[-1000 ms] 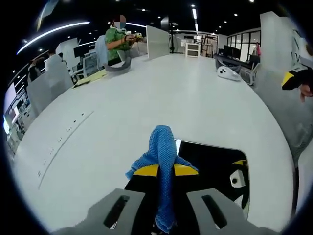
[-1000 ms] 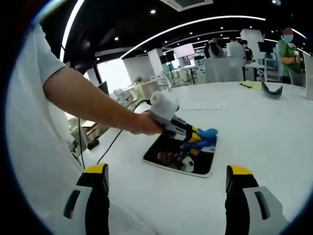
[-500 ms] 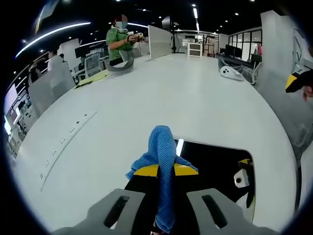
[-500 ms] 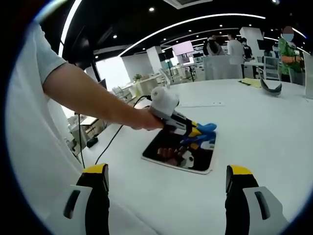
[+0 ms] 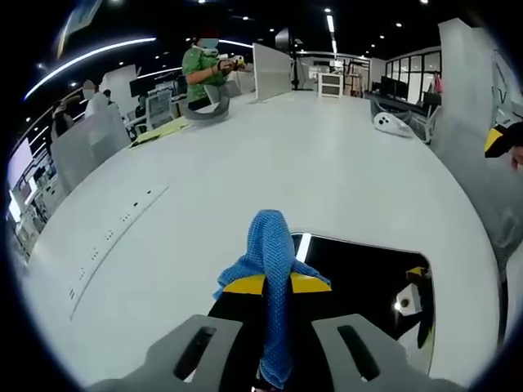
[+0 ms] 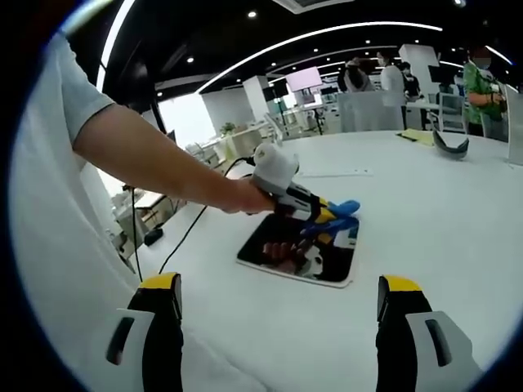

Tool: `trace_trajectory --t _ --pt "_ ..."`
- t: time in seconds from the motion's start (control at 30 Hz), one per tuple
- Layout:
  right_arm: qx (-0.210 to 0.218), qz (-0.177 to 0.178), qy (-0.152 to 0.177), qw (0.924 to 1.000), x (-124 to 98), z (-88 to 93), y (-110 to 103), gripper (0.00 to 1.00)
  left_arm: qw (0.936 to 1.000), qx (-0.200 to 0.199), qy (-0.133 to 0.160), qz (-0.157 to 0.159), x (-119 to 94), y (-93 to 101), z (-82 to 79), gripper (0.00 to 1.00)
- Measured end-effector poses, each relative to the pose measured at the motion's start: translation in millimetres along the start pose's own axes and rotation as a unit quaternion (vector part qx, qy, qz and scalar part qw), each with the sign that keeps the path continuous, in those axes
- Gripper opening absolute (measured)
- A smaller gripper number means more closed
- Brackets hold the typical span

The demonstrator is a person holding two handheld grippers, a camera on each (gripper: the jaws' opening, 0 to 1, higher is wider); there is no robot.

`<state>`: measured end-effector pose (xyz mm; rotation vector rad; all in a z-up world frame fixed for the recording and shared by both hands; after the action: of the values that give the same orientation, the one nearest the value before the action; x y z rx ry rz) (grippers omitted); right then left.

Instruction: Wipe the mirror surface with the cleaning cloth until all visible marks leave the cleaned area.

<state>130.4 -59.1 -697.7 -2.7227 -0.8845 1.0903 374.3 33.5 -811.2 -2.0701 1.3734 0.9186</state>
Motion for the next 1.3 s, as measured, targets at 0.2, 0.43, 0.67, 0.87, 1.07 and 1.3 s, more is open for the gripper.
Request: trace_trajectory --t 0.2,0.43,0.67,0.87,1.07,1.3 --pt "-0.004 -0.002 0.001 1.0000 1.2 -1.6 -1.7 1.00 0.9967 -0.081 0.002 -0.004 0.3 -7.2 3.3 0.14" --pt "-0.003 -0.003 0.002 1.0000 2.1 -1.8 -1.4 0.99 0.9993 -0.023 -0.014 -0.025 0.3 0.8 -0.8 0.09" --pt "-0.006 -0.001 -0.001 1.0000 1.7 -1.0 -1.2 0.99 0.9985 -0.037 -0.021 -0.035 -0.5 1.6 -1.3 0.08" --pt "-0.006 0.001 0.001 1.0000 1.0 -1.2 -0.5 0.99 0.9982 -0.036 -0.025 -0.042 -2.2 5.0 0.4 0.07" --pt "-0.009 -0.001 0.002 1.0000 2.4 -1.9 -1.2 0.98 0.9984 -0.037 -0.020 -0.037 -7.2 13.0 6.2 0.07" --pt "-0.012 -0.005 0.003 0.9999 3.1 -3.4 -4.5 0.98 0.9985 -0.036 -0.018 -0.037 -9.9 18.0 7.8 0.07"
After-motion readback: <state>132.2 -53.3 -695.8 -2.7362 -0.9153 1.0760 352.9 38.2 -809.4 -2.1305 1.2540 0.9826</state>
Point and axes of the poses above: the point that each gripper's makers call its tool centre point, and the gripper's own axes: x roughly forward along the fingers, y roughly to its right, z roughly out of its underside, the point moved 5 cm from there along -x, roughly backward along the fingers, and after that the axes turned 9 degrees about -y, right-handed, at the moved point
